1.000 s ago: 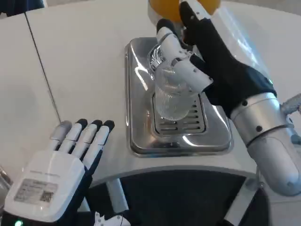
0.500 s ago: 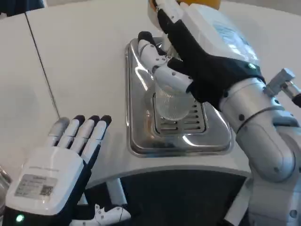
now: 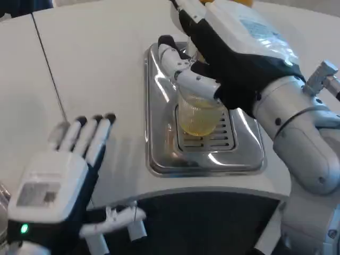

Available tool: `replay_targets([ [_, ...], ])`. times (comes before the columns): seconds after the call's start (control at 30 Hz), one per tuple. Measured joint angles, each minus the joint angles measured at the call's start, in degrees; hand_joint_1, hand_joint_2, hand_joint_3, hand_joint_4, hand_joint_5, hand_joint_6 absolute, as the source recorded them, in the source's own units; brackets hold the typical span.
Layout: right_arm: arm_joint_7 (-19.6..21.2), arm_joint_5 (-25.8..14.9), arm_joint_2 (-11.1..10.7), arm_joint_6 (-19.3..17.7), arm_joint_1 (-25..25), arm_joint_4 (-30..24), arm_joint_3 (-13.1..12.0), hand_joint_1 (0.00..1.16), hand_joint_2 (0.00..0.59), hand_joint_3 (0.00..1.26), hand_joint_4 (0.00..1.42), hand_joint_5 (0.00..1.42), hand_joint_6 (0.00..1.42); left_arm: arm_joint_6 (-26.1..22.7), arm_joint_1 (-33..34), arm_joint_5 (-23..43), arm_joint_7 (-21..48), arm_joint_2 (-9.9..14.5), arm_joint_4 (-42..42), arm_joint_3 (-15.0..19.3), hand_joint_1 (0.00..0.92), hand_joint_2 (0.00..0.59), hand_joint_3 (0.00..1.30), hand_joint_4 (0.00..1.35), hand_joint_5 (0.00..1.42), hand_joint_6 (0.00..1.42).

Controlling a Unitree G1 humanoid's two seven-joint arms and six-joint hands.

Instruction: Grasp the cup under the faucet to collect the drink, then remove the cup.

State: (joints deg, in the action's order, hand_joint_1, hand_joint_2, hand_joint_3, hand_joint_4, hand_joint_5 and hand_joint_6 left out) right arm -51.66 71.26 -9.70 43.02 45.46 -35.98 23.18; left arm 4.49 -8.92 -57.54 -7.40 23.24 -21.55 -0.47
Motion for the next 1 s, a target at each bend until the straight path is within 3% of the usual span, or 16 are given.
replay_targets([
  [0.33,-2.1,3.4,3.5,-3.9,-1.6,-0.2,-1.8,0.00,0.581,0.00,0.00,0.00,0.00,-2.0,10.5,2.5,-0.4,-1.9,6.4,-2.5,0.098,0.055,0.00,0.00,0.00,0.05],
  [0.57,-2.9,4.1,5.3,-6.0,-2.5,-0.3,-3.2,0.00,0.581,0.00,0.00,0.00,0.00,-1.2,13.7,7.6,-1.1,-2.6,10.0,-3.5,0.216,0.048,0.00,0.00,0.03,0.07],
  [1.0,-3.9,5.9,8.5,-9.0,-4.0,-0.5,-5.0,0.00,0.581,0.00,0.00,0.00,0.00,1.2,17.8,12.4,-3.0,-3.6,14.5,-6.2,0.223,0.041,0.00,0.00,0.06,0.10],
])
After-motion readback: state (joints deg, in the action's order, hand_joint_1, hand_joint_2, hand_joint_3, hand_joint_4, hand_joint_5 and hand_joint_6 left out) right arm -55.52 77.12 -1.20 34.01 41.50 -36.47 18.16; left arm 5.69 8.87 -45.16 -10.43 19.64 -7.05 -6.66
